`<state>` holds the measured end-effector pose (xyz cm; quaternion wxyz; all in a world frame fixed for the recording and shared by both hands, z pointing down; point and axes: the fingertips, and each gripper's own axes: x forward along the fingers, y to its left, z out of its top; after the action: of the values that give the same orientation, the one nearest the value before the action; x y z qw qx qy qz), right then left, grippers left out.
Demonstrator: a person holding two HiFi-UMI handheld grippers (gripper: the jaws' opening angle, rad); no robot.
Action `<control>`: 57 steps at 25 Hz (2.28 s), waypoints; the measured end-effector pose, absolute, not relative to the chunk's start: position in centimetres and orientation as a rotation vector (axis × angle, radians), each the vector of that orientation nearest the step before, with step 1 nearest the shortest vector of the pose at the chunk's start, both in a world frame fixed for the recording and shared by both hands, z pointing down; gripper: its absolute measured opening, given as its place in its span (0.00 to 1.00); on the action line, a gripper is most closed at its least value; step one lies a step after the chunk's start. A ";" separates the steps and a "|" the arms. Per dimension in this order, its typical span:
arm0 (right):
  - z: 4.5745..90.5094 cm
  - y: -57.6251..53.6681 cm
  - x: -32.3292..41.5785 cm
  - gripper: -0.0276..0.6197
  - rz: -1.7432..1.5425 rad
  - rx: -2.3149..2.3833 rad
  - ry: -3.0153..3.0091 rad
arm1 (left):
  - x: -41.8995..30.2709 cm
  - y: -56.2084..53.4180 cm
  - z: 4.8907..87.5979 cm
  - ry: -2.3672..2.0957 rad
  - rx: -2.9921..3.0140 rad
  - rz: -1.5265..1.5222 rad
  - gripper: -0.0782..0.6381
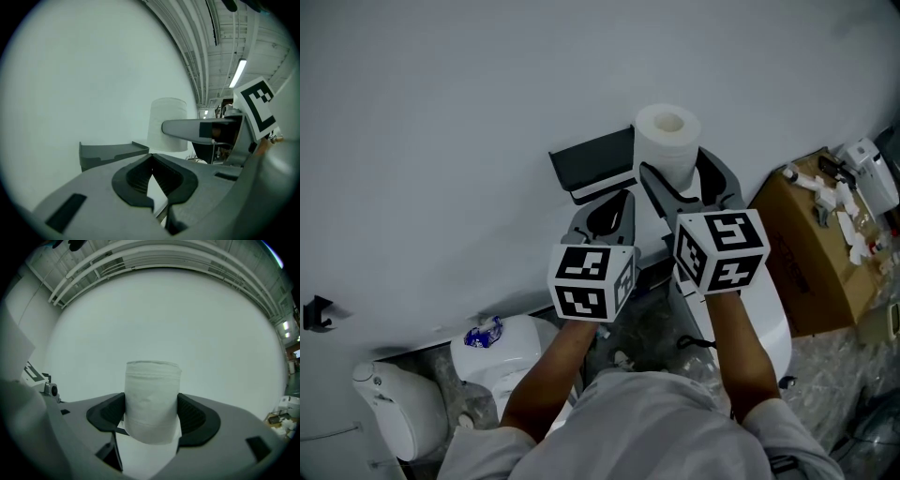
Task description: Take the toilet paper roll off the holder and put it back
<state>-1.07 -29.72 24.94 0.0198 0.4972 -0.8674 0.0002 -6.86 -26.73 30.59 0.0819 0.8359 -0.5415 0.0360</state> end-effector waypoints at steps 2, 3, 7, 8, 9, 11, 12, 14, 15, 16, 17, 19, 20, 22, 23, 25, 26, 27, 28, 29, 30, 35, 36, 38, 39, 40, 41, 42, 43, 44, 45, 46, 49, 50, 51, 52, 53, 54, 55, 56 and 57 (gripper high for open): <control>25.1 -29.3 -0.1 0.58 -0.014 1.544 -2.691 | -5.9 -26.7 30.5 -1.616 2.502 0.103 0.12; 25.3 -29.1 0.4 0.58 -0.016 1.545 -2.689 | -5.5 -26.7 30.4 -1.614 2.505 0.101 0.12; 25.8 -28.2 2.8 0.58 -0.009 1.557 -2.676 | -3.2 -26.2 30.2 -1.602 2.519 0.100 0.12; 25.8 -27.9 3.5 0.58 -0.005 1.560 -2.673 | -2.5 -25.9 30.0 -1.599 2.524 0.102 0.12; 25.9 -27.6 4.2 0.58 -0.001 1.564 -2.671 | -1.8 -25.7 29.9 -1.595 2.528 0.104 0.12; 26.3 -27.3 5.0 0.58 0.009 1.572 -2.665 | -1.0 -25.4 29.9 -1.588 2.534 0.104 0.12; 26.6 -27.2 5.2 0.58 0.014 1.575 -2.662 | -0.8 -25.3 30.0 -1.585 2.536 0.104 0.12; 27.3 -26.9 5.7 0.58 0.019 1.578 -2.656 | -0.3 -25.1 30.2 -1.579 2.542 0.106 0.12; 27.6 -26.7 6.0 0.58 0.021 1.580 -2.653 | 0.1 -24.9 30.3 -1.575 2.545 0.107 0.12; 27.9 -26.5 6.3 0.58 0.024 1.583 -2.648 | 0.4 -24.8 30.3 -1.572 2.548 0.107 0.12; 28.2 -26.4 6.5 0.58 0.029 1.585 -2.642 | 0.7 -24.7 30.3 -1.569 2.550 0.108 0.12; 28.8 -26.2 7.0 0.58 0.039 1.589 -2.629 | 1.2 -24.6 30.5 -1.563 2.552 0.109 0.12; 29.1 -26.1 7.2 0.58 0.044 1.590 -2.623 | 1.3 -24.5 30.6 -1.560 2.552 0.110 0.12; 29.6 -25.8 7.6 0.58 0.052 1.594 -2.611 | 1.8 -24.2 30.9 -1.553 2.553 0.112 0.12; 29.8 -25.7 7.8 0.58 0.057 1.595 -2.606 | 2.0 -24.1 31.0 -1.550 2.554 0.113 0.12; 30.2 -25.6 8.0 0.58 0.063 1.595 -2.597 | 2.2 -24.0 31.2 -1.545 2.552 0.113 0.12; 30.3 -25.5 8.0 0.58 0.066 1.595 -2.594 | 2.2 -24.0 31.3 -1.543 2.550 0.113 0.12; 30.5 -25.5 8.1 0.58 0.068 1.594 -2.593 | 2.3 -24.0 31.4 -1.542 2.548 0.113 0.12; 30.5 -25.5 8.1 0.58 0.070 1.593 -2.592 | 2.3 -23.9 31.5 -1.540 2.547 0.112 0.12; 30.6 -25.5 8.2 0.58 0.072 1.592 -2.591 | 2.4 -23.9 31.6 -1.540 2.546 0.112 0.12; 30.7 -25.4 8.3 0.58 0.073 1.592 -2.591 | 2.5 -23.9 31.6 -1.540 2.544 0.113 0.12; 30.8 -25.3 8.3 0.58 0.075 1.585 -2.594 | 2.3 -23.7 31.8 -1.551 2.534 0.117 0.12; 30.8 -25.3 8.2 0.58 0.076 1.582 -2.596 | 2.2 -23.7 31.8 -1.553 2.532 0.119 0.12; 30.7 -25.2 8.2 0.58 0.074 1.579 -2.603 | 2.2 -23.6 31.8 -1.555 2.532 0.123 0.12; 30.6 -25.2 8.2 0.58 0.071 1.579 -2.608 | 2.3 -23.6 31.8 -1.555 2.533 0.125 0.12; 30.5 -25.1 8.4 0.58 0.067 1.580 -2.612 | 2.5 -23.6 31.7 -1.556 2.535 0.127 0.12; 30.3 -25.0 8.6 0.58 0.064 1.581 -2.616 | 2.7 -23.5 31.6 -1.556 2.537 0.129 0.12; 30.2 -25.0 8.7 0.58 0.062 1.582 -2.618 | 2.9 -23.5 31.5 -1.557 2.538 0.130 0.12; 30.2 -25.0 8.9 0.58 0.061 1.583 -2.619 | 3.0 -23.5 31.5 -1.558 2.539 0.131 0.12; 30.1 -25.1 9.0 0.58 0.062 1.583 -2.620 | 3.1 -23.6 31.5 -1.558 2.540 0.132 0.12; 30.1 -25.1 9.1 0.58 0.062 1.583 -2.619 | 3.2 -23.6 31.4 -1.558 2.541 0.133 0.12; 30.2 -25.2 9.2 0.58 0.062 1.583 -2.618 | 3.3 -23.7 31.4 -1.557 2.541 0.134 0.12; 30.3 -25.4 9.3 0.58 0.067 1.583 -2.613 | 3.3 -23.9 31.5 -1.553 2.541 0.138 0.12; 30.3 -25.5 9.3 0.58 0.069 1.583 -2.612 | 3.3 -24.0 31.5 -1.552 2.540 0.139 0.12; 30.4 -25.6 9.2 0.58 0.069 1.582 -2.611 | 3.3 -24.1 31.5 -1.552 2.540 0.139 0.12; 30.3 -25.7 9.2 0.58 0.069 1.580 -2.611 | 3.3 -24.2 31.5 -1.551 2.540 0.139 0.12; 30.3 -25.7 9.2 0.58 0.069 1.580 -2.611 | 3.3 -24.3 31.5 -1.550 2.541 0.138 0.12; 30.3 -25.7 9.2 0.58 0.068 1.580 -2.612 | 3.4 -24.3 31.5 -1.550 2.542 0.137 0.12; 30.2 -25.7 9.2 0.58 0.068 1.580 -2.613 | 3.3 -24.3 31.5 -1.550 2.543 0.136 0.12; 30.2 -25.7 9.1 0.58 0.067 1.580 -2.616 | 3.3 -24.3 31.5 -1.550 2.543 0.135 0.12; 30.2 -25.6 9.0 0.58 0.066 1.579 -2.618 | 3.1 -24.3 31.5 -1.551 2.544 0.134 0.12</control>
<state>8.99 -25.59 30.18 0.0418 0.5159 -0.8554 0.0215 3.12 -24.26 31.48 0.0796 0.8503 -0.5184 0.0446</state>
